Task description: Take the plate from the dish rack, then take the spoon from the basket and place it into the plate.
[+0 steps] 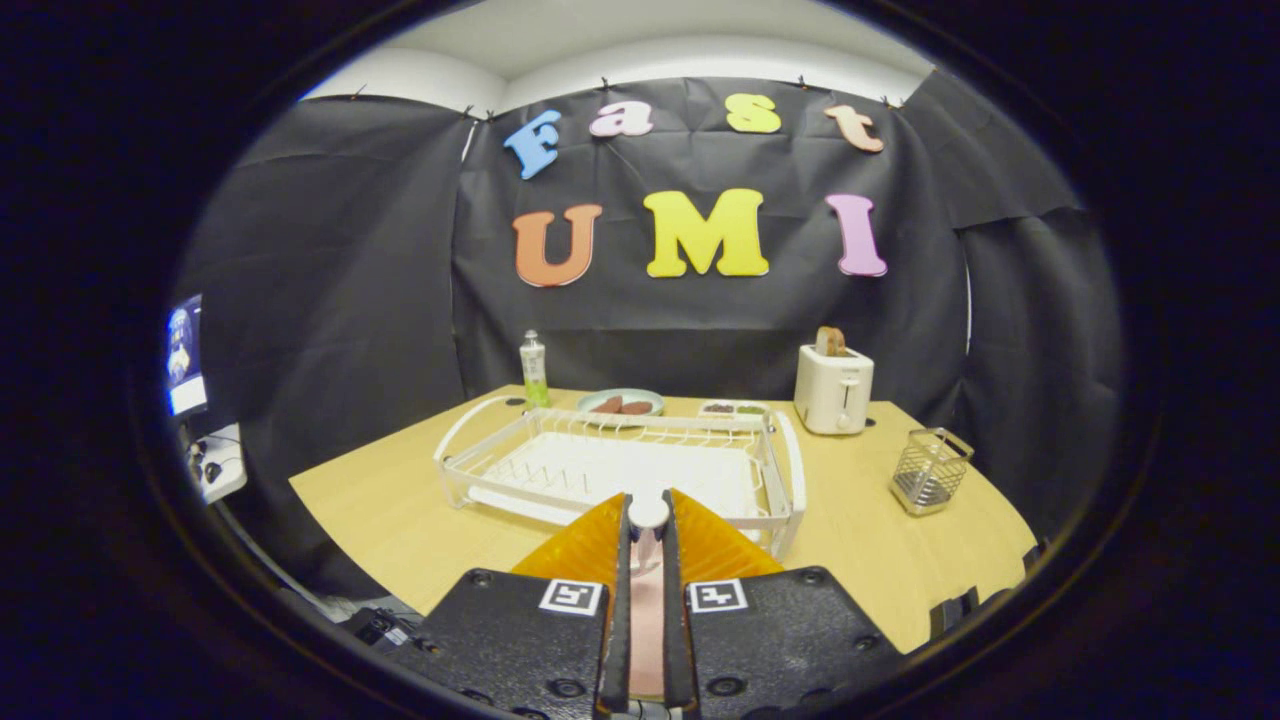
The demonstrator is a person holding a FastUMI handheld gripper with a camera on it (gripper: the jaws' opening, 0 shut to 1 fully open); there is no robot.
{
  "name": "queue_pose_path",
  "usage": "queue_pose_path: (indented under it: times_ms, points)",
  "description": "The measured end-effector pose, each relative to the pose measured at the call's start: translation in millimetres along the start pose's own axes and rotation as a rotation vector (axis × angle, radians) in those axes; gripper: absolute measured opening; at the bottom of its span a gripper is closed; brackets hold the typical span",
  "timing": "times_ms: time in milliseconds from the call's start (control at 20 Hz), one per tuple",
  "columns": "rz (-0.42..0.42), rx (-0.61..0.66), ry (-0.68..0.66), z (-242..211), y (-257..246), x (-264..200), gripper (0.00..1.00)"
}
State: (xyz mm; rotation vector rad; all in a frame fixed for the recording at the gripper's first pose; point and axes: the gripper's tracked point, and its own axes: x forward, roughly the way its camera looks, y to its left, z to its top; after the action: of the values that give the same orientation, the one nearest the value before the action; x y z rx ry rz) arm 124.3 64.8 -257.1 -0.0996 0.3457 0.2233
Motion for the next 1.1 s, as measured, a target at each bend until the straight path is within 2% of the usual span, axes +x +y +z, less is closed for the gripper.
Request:
queue_pose_path:
  times_ms: [200, 250, 450, 650, 750, 850, 1100]
  points:
    - [-0.029, 0.022, -0.020, 8, -14, 2, 0.24]
    - [-0.042, 0.023, -0.030, 13, -18, 0, 0.28]
    - [-0.112, 0.026, -0.063, 29, -46, -10, 0.51]
    - [-0.142, 0.043, -0.129, 50, -63, -31, 0.81]
    - [-0.177, 0.071, -0.167, 61, -73, -45, 0.85]
    - [-0.191, 0.093, -0.200, 74, -78, -58, 0.99]
    - [-0.226, 0.108, -0.205, 101, -90, -96, 0.98]
